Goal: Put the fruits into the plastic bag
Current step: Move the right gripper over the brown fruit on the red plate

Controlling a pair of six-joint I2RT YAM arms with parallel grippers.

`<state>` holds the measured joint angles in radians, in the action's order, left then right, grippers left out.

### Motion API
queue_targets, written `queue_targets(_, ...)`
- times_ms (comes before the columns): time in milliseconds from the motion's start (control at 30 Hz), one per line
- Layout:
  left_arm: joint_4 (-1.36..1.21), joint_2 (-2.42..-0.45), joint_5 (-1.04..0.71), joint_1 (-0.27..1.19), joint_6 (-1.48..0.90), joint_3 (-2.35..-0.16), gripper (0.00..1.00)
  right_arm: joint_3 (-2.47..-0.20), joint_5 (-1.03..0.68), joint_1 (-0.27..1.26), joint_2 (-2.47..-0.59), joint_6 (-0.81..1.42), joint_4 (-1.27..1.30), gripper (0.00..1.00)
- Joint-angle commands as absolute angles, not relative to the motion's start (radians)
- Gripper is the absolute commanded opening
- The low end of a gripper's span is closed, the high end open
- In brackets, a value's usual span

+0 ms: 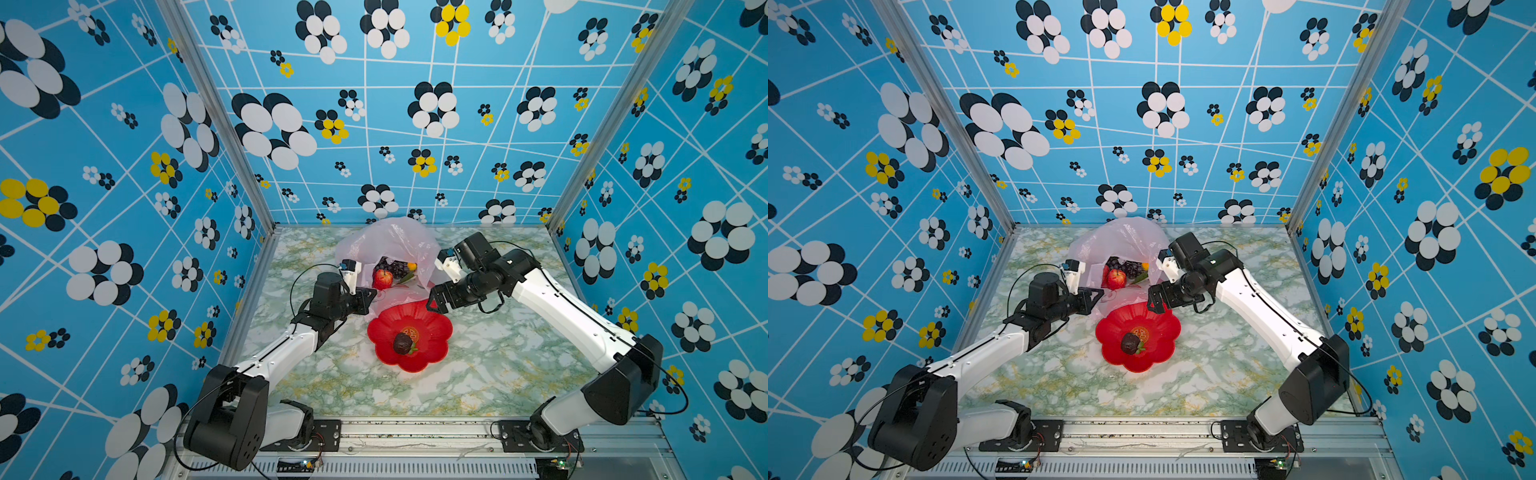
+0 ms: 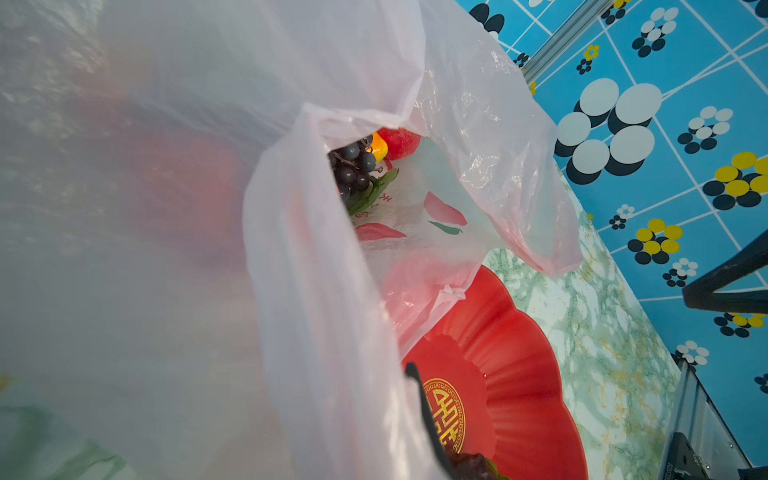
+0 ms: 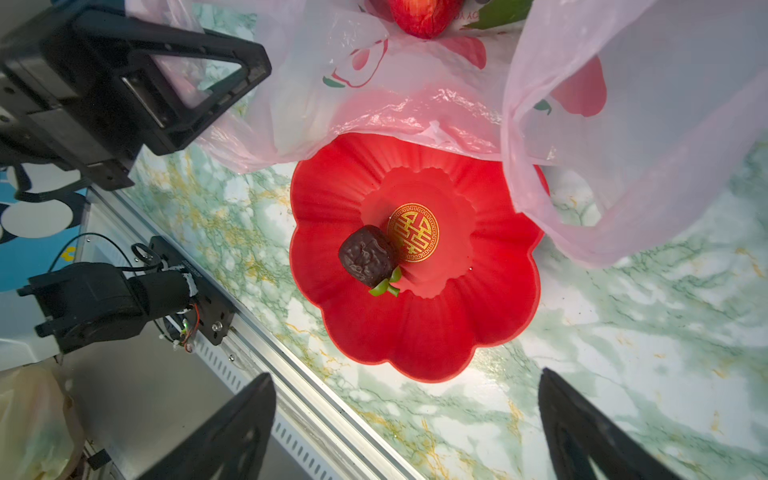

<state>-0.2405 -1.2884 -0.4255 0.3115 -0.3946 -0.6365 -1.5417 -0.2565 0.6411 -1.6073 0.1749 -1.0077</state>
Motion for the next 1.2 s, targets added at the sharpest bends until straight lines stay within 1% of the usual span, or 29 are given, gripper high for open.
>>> queue_targets(0,-0.255,-1.286,-0.399,0.326,-0.364,-0.638,0.0,-1.585,-0.222,0.683,-1.673,0.118,-1.068,0.99)
queue_targets(167,-0.268,-1.27,-0.394,0.334,-0.358,-0.621,0.0,-1.594,-0.25,0.766,-1.776,0.041,-1.052,0.99)
queue_targets(367,-0.28,-1.256,-0.394,0.335,-0.357,-0.606,0.0,-1.686,-0.24,0.822,-1.897,-0.023,-1.097,0.99)
queue_targets(767,-0.284,-1.252,-0.388,0.335,-0.359,-0.601,0.0,-1.7,-0.218,0.876,-2.003,-0.045,-1.075,0.97)
queue_targets(1167,-0.271,-1.27,-0.387,0.335,-0.361,-0.615,0.0,-1.703,-0.177,0.905,-2.063,-0.034,-1.065,0.95)
